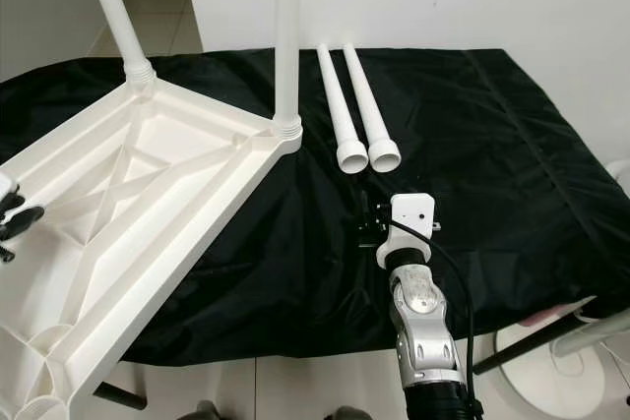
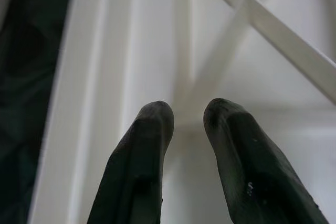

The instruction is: Building children table

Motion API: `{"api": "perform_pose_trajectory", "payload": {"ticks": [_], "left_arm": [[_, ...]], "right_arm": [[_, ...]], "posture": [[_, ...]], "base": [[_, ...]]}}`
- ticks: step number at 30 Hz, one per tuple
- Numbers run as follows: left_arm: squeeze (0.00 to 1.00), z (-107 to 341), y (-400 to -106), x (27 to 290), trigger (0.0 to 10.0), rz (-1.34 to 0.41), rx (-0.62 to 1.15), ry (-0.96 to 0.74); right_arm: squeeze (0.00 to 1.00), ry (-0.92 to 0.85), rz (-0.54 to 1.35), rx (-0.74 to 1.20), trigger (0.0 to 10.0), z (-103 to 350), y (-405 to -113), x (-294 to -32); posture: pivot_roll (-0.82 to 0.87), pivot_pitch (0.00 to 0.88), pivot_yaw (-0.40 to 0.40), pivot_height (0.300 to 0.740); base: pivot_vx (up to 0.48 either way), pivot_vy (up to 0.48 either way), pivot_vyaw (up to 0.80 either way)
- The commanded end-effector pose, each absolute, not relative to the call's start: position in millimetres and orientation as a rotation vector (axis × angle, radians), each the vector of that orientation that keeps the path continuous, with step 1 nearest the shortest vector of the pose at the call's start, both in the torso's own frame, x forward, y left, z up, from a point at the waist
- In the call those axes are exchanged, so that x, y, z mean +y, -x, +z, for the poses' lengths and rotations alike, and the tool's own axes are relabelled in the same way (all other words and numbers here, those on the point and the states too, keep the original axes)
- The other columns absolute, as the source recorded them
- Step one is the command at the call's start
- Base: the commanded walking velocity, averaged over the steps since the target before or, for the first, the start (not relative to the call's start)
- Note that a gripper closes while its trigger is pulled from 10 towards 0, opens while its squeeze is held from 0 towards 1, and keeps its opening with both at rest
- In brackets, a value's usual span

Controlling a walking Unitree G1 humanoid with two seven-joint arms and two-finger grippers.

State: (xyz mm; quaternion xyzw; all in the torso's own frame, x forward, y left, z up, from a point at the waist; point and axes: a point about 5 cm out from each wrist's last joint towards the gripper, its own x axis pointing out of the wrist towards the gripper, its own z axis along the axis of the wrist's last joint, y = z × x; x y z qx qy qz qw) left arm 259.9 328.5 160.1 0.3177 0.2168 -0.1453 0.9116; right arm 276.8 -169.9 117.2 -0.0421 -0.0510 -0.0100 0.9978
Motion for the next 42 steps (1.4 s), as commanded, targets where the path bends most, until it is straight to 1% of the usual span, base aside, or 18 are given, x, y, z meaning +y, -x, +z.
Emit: {"api": "perform_pose_trajectory", "payload": {"ticks": [1,4,8,11,13,14,15,16,20,25,29,32,35,36,39,40,41,42], "left_arm": [[0.0,154.6,-256.2,323.6,10.0,-0.361,0.481,-0.663],[0.0,150.5,-253.7,317.1,10.0,-0.406,0.49,-0.673],[0.0,141.1,-245.8,298.2,10.0,-0.539,0.517,-0.695],[0.0,138.8,-243.6,292.3,10.0,-0.579,0.524,-0.696],[0.0,134.2,-243.6,276.9,10.0,-0.645,0.513,-0.698],[0.0,134.2,-243.6,276.9,10.0,-0.645,0.513,-0.698],[0.0,130.3,-246.8,264.2,10.0,-0.668,0.497,-0.689],[0.0,130.3,-246.8,264.2,10.0,-0.668,0.497,-0.689],[0.0,123.2,-255.3,249.3,10.0,-0.643,0.469,-0.671],[0.0,121.9,-259.3,242.5,10.0,-0.626,0.456,-0.653],[0.0,122.1,-264.9,231.8,10.0,-0.619,0.428,-0.634],[0.0,122.0,-275.4,212.9,10.0,-0.607,0.385,-0.603],[0.0,121.9,-278.0,207.7,10.0,-0.602,0.374,-0.593],[0.0,120.1,-280.7,199.2,10.0,-0.603,0.364,-0.577],[0.0,116.6,-283.6,185.2,10.0,-0.611,0.353,-0.558],[0.0,116.6,-283.6,185.2,10.0,-0.611,0.353,-0.558],[0.0,114.1,-284.9,176.6,10.0,-0.618,0.351,-0.554],[0.0,114.0,-285.6,175.7,10.0,-0.62,0.35,-0.556]], "right_arm": [[0.0,0.088,-0.014,-0.101,10.0,116.2,-278.3,-169.1],[0.0,0.088,-0.009,-0.101,10.0,116.4,-278.5,-168.0],[0.0,0.095,-0.005,-0.1,10.0,116.4,-278.2,-169.3],[0.0,0.097,-0.006,-0.099,10.0,116.5,-278.0,-170.4],[0.0,0.099,-0.009,-0.1,10.0,117.0,-278.3,-171.0],[0.0,0.099,-0.009,-0.1,10.0,117.0,-278.3,-171.0],[0.0,0.098,-0.011,-0.101,10.0,117.3,-278.3,-170.3],[0.0,0.098,-0.011,-0.101,10.0,117.3,-278.3,-170.3],[0.0,0.098,-0.018,-0.101,10.0,116.6,-276.5,-170.5],[0.0,0.096,-0.024,-0.101,10.0,116.5,-276.0,-171.0],[0.0,0.095,-0.028,-0.1,10.0,116.1,-275.6,-171.2],[0.0,0.093,-0.03,-0.098,10.0,115.6,-275.1,-170.6],[0.0,0.093,-0.03,-0.098,10.0,115.6,-275.3,-170.2],[0.0,0.092,-0.03,-0.098,10.0,115.6,-275.8,-169.3],[0.0,0.089,-0.029,-0.101,10.0,116.3,-276.7,-166.9],[0.0,0.089,-0.029,-0.101,10.0,116.3,-276.7,-166.9],[0.0,0.084,-0.027,-0.106,10.0,117.4,-277.4,-164.4],[0.0,0.084,-0.026,-0.107,10.0,117.5,-277.5,-163.7]], "posture": [[-0.02,0.007,0.022,0.74],[-0.02,0.006,0.02,0.74],[-0.03,0.009,0.018,0.74],[-0.03,0.009,0.018,0.74],[-0.04,0.008,0.023,0.74],[-0.04,0.008,0.023,0.74],[-0.04,0.006,0.028,0.74],[-0.04,0.006,0.028,0.74],[-0.05,0.007,0.035,0.74],[-0.05,0.008,0.039,0.74],[-0.06,0.009,0.043,0.74],[-0.06,0.01,0.045,0.74],[-0.06,0.009,0.047,0.74],[-0.06,0.01,0.05,0.74],[-0.07,0.008,0.053,0.74],[-0.07,0.008,0.053,0.74],[-0.07,0.007,0.056,0.74],[-0.07,0.008,0.059,0.74]], "base": [[0.0,0.0,0.0],[0.0,0.0,0.0],[0.0,0.0,0.0],[0.0,0.0,0.0],[0.0,0.0,0.0],[0.0,0.0,0.0],[0.0,0.0,0.0],[0.0,0.0,0.0],[0.0,0.0,0.0],[0.0,0.0,0.0],[0.0,0.0,0.0],[0.0,0.0,0.0],[0.0,0.0,0.0],[0.0,0.0,0.0],[0.0,0.0,0.0],[0.0,0.0,0.0],[0.0,0.0,0.0],[0.0,0.0,0.0]]}}
